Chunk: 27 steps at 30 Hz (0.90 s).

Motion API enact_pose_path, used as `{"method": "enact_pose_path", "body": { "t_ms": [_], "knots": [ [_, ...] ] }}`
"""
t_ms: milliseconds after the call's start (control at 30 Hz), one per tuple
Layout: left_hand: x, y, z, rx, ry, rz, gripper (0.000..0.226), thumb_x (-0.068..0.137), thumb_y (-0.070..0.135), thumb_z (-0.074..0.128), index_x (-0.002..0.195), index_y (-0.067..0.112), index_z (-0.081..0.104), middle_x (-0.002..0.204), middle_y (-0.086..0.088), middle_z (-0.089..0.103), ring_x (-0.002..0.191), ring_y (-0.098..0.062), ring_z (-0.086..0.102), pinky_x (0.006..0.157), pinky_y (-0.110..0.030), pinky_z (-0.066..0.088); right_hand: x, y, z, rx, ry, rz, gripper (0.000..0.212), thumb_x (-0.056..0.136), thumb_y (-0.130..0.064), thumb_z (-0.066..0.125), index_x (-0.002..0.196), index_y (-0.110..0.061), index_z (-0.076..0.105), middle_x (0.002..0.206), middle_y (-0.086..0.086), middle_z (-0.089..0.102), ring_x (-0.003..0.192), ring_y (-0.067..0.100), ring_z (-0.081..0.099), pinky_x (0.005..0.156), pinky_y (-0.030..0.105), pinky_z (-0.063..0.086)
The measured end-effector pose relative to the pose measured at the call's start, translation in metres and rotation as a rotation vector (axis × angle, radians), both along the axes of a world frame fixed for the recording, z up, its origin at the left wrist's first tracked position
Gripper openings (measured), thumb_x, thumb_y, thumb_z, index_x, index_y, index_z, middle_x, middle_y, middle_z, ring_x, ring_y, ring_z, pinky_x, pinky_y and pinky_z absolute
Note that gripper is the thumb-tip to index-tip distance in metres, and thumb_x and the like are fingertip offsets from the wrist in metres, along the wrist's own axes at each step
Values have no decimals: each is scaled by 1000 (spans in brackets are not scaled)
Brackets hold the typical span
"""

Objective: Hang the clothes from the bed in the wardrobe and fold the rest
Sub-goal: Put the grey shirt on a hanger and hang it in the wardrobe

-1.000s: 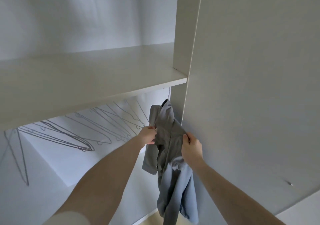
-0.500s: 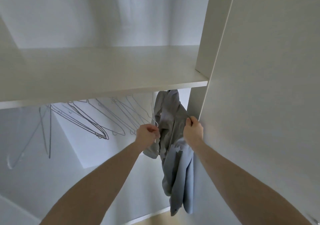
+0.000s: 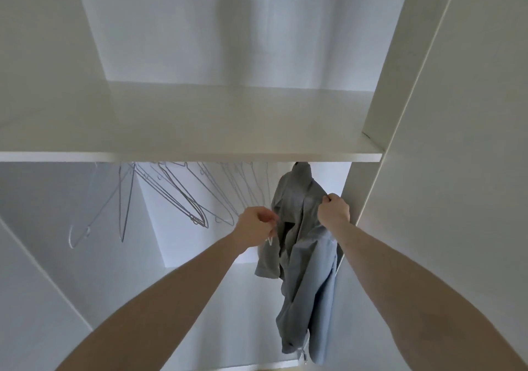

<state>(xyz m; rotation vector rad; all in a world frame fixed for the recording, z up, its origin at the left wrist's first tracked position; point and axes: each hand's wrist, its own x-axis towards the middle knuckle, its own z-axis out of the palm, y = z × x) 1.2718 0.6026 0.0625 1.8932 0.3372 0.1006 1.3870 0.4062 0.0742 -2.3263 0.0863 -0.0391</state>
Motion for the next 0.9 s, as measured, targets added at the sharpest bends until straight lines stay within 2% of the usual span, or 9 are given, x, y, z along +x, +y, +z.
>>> {"method": "enact_pose_path", "body": {
  "t_ms": [100,233,367,433,500,600,667,767,900],
  "knots": [
    [2,-5,6,-20,-18,-12,12,94,12,72,105,19,71,89,-2,76,67,-10,75,56,-13,54,2,-1,-10,-10,43,1,25,106,-13,39,110,-1,60,109,19,63,89,34,54,76,32,40],
    [7,-17,11,-53,-13,-28,38,95,11,71,127,24,55,92,-1,73,66,-11,74,70,-26,63,6,0,-12,-45,98,49,31,108,-19,40,122,-3,63,121,19,66,105,37,62,81,33,48],
    [17,-28,16,-58,-1,-3,48,94,10,71,137,22,51,92,-1,72,70,-14,75,72,-32,65,11,-4,-11,-66,144,82,28,103,-16,49,122,-7,67,120,15,69,91,28,56,78,29,46],
    [23,-31,17,-84,8,8,49,94,10,71,139,16,54,95,-3,74,69,-12,75,69,-27,64,13,-7,-11,-72,189,99,30,99,-10,52,125,-9,66,115,11,67,92,27,57,77,30,49],
    [27,-33,17,-130,24,8,48,92,8,73,138,13,57,96,-4,75,65,-9,74,68,-23,62,14,-9,-12,-67,233,110,36,95,-4,52,128,-9,65,111,10,65,97,29,62,79,32,54],
    [32,-36,15,-175,46,11,41,89,5,76,128,10,63,92,-3,74,64,-8,73,77,-32,65,15,-11,-15,-45,263,108,43,92,-1,52,133,-11,62,122,12,66,108,32,65,81,33,56],
    [34,-39,11,-174,43,15,37,89,6,77,124,9,66,89,-1,72,66,-12,73,77,-33,65,16,-12,-20,-16,281,96,45,92,-1,52,135,-11,61,122,14,67,103,31,66,77,30,54],
    [33,-43,5,-62,23,-24,33,90,9,76,121,11,66,100,-8,73,76,-19,74,71,-25,64,20,-12,-28,22,308,97,47,92,1,50,136,-11,60,117,15,69,89,29,65,74,30,53],
    [24,-45,-3,71,8,-70,25,91,7,72,112,18,64,101,-9,71,82,-21,72,74,-26,63,18,-12,-35,53,329,91,42,97,-3,51,138,-11,58,121,16,70,87,27,62,69,27,51]
  ]
}}
